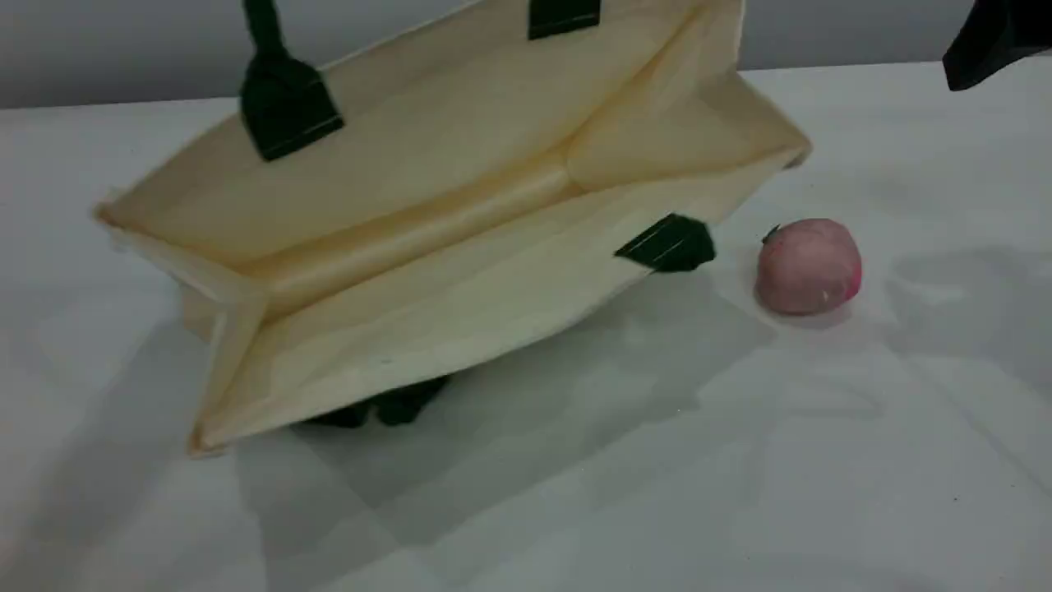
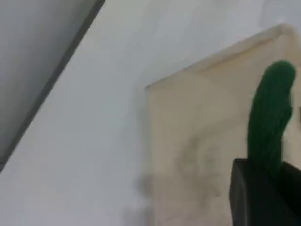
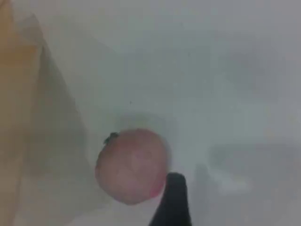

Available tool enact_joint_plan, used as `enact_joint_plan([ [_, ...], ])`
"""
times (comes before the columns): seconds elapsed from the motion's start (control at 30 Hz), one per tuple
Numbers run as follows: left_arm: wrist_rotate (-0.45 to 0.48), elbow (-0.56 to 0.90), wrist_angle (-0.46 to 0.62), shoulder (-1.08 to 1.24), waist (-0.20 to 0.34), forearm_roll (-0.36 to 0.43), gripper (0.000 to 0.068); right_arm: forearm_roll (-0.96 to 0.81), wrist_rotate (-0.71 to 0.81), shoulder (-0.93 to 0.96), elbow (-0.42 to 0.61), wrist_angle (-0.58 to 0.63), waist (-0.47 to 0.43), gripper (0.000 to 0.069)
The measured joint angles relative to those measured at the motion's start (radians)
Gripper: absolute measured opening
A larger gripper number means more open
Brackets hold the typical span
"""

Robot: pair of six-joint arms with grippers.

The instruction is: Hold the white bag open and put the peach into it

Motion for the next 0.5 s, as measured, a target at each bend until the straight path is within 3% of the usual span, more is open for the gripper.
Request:
enact_joint_plan([
  [0.27,0.000,0.000,0.001,0.002,0.000,0.016,0.0094,0.003,-0.016,0.033,0.000,-0.007,0.068,0.0580],
  [0.5,0.000,0.000,0.001,0.002,0.000,0.016,0.0094,0.003,-0.030,0.171,0.000,-0.087,0.129,0.0580],
])
